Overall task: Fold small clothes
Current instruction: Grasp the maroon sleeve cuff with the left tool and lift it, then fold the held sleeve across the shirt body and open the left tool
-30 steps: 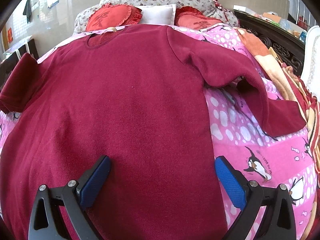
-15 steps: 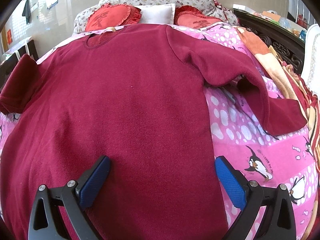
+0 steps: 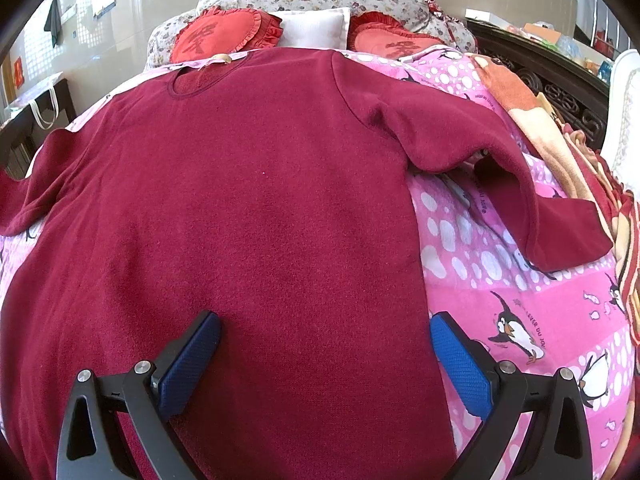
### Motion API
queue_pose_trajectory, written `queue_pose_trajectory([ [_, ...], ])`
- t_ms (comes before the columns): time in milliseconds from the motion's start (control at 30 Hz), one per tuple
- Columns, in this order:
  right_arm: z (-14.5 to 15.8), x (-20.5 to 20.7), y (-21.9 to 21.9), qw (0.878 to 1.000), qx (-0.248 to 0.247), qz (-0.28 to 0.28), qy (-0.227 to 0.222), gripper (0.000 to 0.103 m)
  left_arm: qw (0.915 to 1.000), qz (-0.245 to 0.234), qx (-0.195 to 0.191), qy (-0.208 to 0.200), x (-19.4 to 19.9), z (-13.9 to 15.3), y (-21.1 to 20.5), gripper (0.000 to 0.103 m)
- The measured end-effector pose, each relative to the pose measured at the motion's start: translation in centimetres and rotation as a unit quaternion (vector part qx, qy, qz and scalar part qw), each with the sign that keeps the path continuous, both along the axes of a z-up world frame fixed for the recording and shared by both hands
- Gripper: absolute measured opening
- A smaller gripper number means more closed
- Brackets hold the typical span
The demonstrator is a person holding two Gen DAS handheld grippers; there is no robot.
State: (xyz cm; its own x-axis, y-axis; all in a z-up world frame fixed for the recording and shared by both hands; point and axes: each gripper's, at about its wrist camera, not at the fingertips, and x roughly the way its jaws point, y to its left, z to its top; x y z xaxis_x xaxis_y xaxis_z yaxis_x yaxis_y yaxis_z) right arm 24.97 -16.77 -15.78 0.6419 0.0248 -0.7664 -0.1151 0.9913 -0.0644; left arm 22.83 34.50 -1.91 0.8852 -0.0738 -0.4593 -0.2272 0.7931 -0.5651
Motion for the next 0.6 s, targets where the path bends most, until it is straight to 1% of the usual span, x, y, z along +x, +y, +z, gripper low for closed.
queue_pose_trajectory([
  [33,0.0,0.0,0.0,1.0,0.0,0.0,0.0,0.103,0.9991,-0.042,0.0,-0.006,1.2,0.3,-2.7,0.005],
  [67,0.0,0.0,0.0,1.0,0.0,0.0,0.0,0.103,0.9973,-0.073,0.003,-0.01,2.2,0.6,-5.0,0.005],
  [100,0.0,0.0,0.0,1.0,0.0,0.0,-0.001,0.103,0.9941,-0.108,0.005,-0.013,3.3,0.7,-7.6,0.005],
  [133,0.0,0.0,0.0,1.0,0.0,0.0,-0.001,0.103,0.9882,-0.152,0.008,-0.014,4.8,0.6,-11.2,0.005],
  [200,0.0,0.0,-0.1,1.0,0.0,0.0,-0.002,0.103,0.9803,-0.196,0.016,-0.01,6.9,0.4,-16.2,0.005],
  [233,0.0,0.0,-0.1,1.0,0.002,0.001,-0.003,0.103,0.9747,-0.223,0.015,-0.003,8.3,-0.3,-19.4,0.005],
  [300,0.0,-0.1,-0.3,1.0,0.005,0.001,-0.005,0.103,0.967,-0.254,0.007,0.008,10.1,-1.2,-23.4,0.005],
  [333,0.0,-0.1,-0.3,1.0,0.006,0.001,-0.006,0.103,0.9609,-0.276,0.004,0.015,11.0,-1.9,-26.2,0.005],
  [400,0.0,-0.2,-0.3,1.0,0.008,0.001,-0.009,0.103,0.9516,-0.306,0.006,0.023,11.9,-2.5,-29.9,0.005],
  [533,-0.1,-0.3,-0.2,1.0,0.008,0.001,-0.011,0.103,0.9282,-0.369,0.02,0.047,11.9,-4.2,-36.4,0.005],
  [600,-0.2,-0.2,-0.3,1.0,0.011,0.002,-0.01,0.103,0.9231,-0.379,0.032,0.057,11.4,-5.0,-37.9,0.006],
])
